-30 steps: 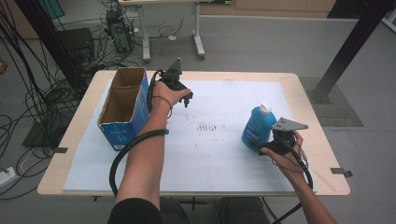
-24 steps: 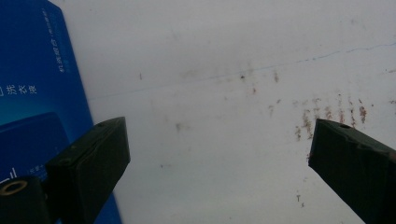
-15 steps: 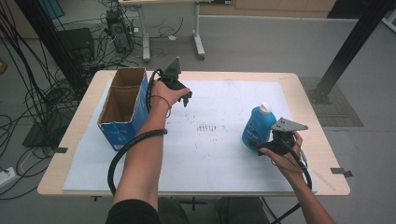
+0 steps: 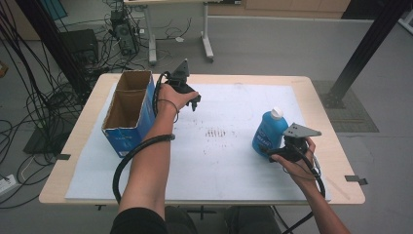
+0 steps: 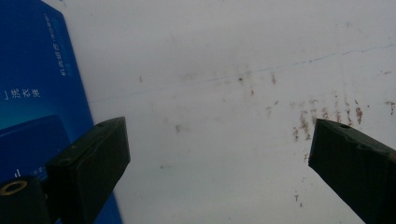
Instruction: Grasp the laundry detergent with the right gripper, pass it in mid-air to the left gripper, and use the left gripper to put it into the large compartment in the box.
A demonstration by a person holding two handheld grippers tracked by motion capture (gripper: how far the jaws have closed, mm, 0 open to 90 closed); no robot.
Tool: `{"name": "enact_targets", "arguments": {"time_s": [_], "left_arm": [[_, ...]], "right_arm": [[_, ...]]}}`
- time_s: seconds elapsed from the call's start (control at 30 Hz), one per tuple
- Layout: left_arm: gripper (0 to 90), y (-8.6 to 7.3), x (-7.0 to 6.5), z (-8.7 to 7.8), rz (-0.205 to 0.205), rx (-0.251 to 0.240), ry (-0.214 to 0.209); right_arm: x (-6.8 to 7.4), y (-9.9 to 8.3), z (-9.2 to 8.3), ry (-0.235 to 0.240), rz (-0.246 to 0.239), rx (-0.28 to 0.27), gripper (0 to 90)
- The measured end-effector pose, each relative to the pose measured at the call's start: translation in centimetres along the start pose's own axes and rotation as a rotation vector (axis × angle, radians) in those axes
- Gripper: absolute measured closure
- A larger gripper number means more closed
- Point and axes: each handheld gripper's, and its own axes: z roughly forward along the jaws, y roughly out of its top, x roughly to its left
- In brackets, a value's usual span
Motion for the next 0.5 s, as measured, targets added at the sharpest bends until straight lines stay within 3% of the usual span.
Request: {"name": "enact_targets", "arguments": {"time_s": [0.5], "left_arm": [[5.7, 0.13, -0.22, -0.26, 0.004, -0.003, 0.001]], "right_arm": [[-0.01, -0.02, -0.04, 0.002, -0.004, -0.008, 1.6]]}}
